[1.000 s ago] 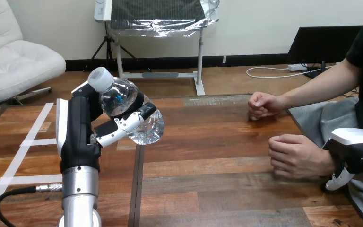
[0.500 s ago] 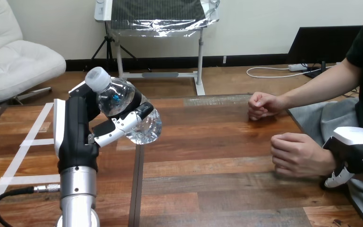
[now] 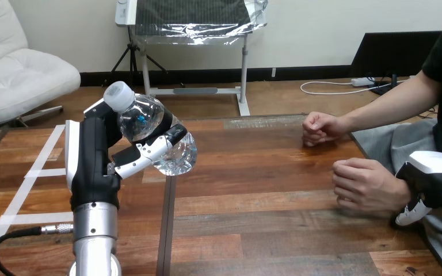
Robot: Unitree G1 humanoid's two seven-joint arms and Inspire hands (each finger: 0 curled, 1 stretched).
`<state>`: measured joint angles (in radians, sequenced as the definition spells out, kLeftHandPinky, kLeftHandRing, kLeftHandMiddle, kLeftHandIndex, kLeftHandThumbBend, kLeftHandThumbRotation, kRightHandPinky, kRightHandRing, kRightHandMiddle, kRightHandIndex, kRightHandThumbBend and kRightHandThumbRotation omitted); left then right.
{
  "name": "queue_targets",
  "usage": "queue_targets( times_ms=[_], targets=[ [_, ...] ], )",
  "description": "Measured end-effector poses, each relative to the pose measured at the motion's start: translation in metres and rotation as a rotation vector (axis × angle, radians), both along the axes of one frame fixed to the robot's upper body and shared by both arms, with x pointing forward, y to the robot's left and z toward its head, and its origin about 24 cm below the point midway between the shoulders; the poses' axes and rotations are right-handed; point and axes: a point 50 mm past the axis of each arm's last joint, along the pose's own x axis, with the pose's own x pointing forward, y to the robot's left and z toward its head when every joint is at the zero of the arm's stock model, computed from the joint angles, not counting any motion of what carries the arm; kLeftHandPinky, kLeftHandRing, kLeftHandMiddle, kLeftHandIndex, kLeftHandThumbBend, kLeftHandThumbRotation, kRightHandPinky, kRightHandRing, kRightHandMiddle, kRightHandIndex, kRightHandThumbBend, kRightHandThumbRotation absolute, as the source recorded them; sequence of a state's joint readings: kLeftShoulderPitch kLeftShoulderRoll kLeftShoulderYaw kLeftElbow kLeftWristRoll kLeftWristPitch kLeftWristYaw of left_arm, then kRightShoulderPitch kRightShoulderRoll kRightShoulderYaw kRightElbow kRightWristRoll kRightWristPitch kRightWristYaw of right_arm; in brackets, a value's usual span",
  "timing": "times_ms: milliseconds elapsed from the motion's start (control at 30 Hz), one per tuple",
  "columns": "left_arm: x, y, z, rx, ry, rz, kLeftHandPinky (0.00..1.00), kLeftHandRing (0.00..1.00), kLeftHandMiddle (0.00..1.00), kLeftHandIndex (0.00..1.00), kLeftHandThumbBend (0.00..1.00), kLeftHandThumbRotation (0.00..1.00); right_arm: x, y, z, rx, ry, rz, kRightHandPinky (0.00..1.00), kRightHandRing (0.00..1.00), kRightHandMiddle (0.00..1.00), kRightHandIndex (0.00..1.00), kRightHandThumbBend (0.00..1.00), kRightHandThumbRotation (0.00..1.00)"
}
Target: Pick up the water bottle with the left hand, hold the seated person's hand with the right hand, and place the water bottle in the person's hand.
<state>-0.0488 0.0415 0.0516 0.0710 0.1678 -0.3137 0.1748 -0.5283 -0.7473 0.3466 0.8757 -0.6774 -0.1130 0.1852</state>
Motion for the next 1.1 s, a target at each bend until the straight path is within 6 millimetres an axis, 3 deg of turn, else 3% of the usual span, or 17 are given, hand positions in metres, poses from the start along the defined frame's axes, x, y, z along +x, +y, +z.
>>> queue_targets(
  times_ms=[1100],
  targets=[
    [0.002, -0.001, 0.001, -0.001, 0.000, -0.008, 0.39, 0.42, 0.46, 0.50, 0.62, 0.00, 0.007, 0.004, 0.011, -0.009, -0.039, -0.013, 0.18, 0.28, 0.40, 0.45, 0.60, 0.00]
  ],
)
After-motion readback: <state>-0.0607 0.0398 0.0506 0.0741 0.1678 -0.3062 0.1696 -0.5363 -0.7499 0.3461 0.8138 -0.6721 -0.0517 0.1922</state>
